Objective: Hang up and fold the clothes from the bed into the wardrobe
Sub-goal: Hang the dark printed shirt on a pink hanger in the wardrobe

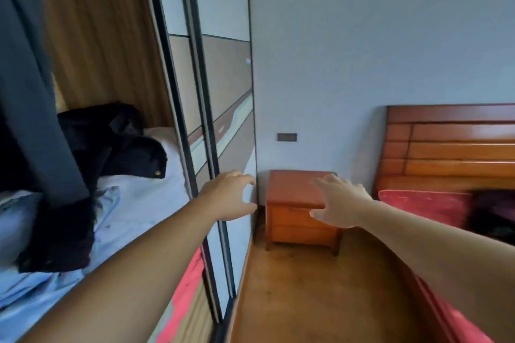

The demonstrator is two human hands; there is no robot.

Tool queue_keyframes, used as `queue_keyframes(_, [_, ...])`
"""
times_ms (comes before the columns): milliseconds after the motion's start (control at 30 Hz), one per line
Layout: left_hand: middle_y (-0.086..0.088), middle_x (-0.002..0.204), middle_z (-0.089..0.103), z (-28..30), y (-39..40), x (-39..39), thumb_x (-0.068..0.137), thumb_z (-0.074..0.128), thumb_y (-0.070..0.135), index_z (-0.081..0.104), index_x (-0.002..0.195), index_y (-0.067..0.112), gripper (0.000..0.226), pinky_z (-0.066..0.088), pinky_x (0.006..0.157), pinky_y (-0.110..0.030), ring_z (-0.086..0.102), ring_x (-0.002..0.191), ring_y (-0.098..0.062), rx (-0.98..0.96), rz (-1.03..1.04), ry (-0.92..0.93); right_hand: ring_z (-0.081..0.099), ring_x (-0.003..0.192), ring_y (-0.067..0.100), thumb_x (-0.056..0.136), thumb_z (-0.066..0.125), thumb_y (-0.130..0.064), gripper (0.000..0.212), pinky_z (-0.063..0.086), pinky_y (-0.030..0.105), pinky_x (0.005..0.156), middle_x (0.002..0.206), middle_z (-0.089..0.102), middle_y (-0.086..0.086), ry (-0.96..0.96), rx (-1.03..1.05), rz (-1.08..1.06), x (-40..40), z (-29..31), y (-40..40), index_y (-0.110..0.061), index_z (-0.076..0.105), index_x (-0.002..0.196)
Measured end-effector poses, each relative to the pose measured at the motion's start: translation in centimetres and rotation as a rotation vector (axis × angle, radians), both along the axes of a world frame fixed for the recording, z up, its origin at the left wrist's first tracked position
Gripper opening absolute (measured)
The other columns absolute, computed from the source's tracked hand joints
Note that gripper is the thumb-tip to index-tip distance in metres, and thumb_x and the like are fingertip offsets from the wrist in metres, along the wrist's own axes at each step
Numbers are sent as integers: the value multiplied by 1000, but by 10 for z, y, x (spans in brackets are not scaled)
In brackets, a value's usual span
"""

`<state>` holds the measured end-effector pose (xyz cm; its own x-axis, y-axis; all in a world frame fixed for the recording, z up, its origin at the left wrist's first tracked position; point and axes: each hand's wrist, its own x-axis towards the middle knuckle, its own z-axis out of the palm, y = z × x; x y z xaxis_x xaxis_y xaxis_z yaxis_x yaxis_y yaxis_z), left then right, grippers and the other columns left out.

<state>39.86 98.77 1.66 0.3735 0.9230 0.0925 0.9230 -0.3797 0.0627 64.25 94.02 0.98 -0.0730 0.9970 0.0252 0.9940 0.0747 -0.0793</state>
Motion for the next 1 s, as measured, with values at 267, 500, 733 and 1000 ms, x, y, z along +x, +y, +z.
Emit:
queue_keyframes(267, [7,132,49,-33,-105,152,88,60,44,49,132,36,46,47,88,-35,50,118,-19,-103,-407,51,45,127,28,87,60,-49,71,43,45,103,146,35,2,141,-8,-399,105,-15,-192,-31,27,148])
queue_keyframes(500, [7,132,48,-55,-271,265,86,56,44,50,128,35,43,48,94,-41,49,119,-17,-151,-706,3,50,116,24,83,58,-48,66,45,42,95,130,42,0,196,-36,-689,170,-49,-418,-30,34,141])
queue_keyframes(733, [6,139,44,-84,-478,352,84,60,50,47,134,36,53,44,102,-41,44,128,-19,-199,-989,143,49,121,26,81,61,-52,73,47,38,95,139,39,1,231,-81,-986,201,-78,-661,-31,32,145])
queue_keyframes(1000, [8,135,46,-87,-602,412,85,58,47,48,132,36,50,49,95,-40,47,122,-16,-206,-1162,156,52,116,25,81,62,-53,73,48,42,97,139,40,4,263,-67,-1257,223,-86,-807,-30,32,144])
